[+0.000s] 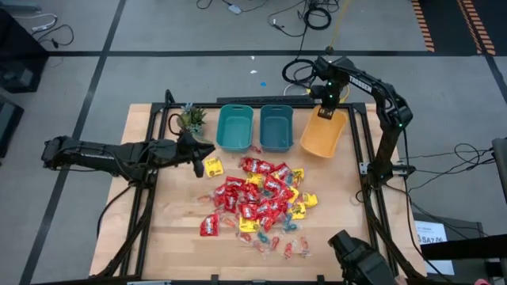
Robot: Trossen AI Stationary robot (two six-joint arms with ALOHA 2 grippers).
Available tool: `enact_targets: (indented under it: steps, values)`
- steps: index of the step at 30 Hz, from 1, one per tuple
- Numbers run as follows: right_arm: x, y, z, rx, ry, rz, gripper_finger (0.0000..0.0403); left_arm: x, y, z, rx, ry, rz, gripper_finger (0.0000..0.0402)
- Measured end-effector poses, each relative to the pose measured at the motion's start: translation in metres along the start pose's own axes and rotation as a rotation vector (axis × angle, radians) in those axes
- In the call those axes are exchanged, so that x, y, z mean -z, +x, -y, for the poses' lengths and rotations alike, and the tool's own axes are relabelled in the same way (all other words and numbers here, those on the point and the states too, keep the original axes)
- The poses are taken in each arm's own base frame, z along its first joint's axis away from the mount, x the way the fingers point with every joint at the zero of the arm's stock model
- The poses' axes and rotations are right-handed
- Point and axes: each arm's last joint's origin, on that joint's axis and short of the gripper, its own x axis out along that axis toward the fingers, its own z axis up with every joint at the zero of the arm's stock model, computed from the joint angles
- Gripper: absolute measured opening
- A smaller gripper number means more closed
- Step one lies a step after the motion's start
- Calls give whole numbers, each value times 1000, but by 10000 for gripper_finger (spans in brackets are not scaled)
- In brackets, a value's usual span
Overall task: Sort candy
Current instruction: Move the yellow bin to the top right of the table
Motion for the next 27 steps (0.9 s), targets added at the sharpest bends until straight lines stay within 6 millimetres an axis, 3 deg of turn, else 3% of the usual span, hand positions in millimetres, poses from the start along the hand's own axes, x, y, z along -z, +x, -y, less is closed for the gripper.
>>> enact_targets:
  steps: [6, 11, 15, 27]
  values:
    - [-9, 0, -6, 44, -20, 22, 0, 0, 0, -1, -8, -3, 2, 59]
    - [-21, -1, -24, 65, -130, 23, 0, 0, 0, -1, -8, -2, 2, 59]
    - [-30, -1, -32, 184, -236, -11, 0, 0, 0, -1, -8, 4, 2, 59]
    - [-40, 2, -28, 210, -387, 64, 0, -1, 1, -2, -10, -2, 2, 59]
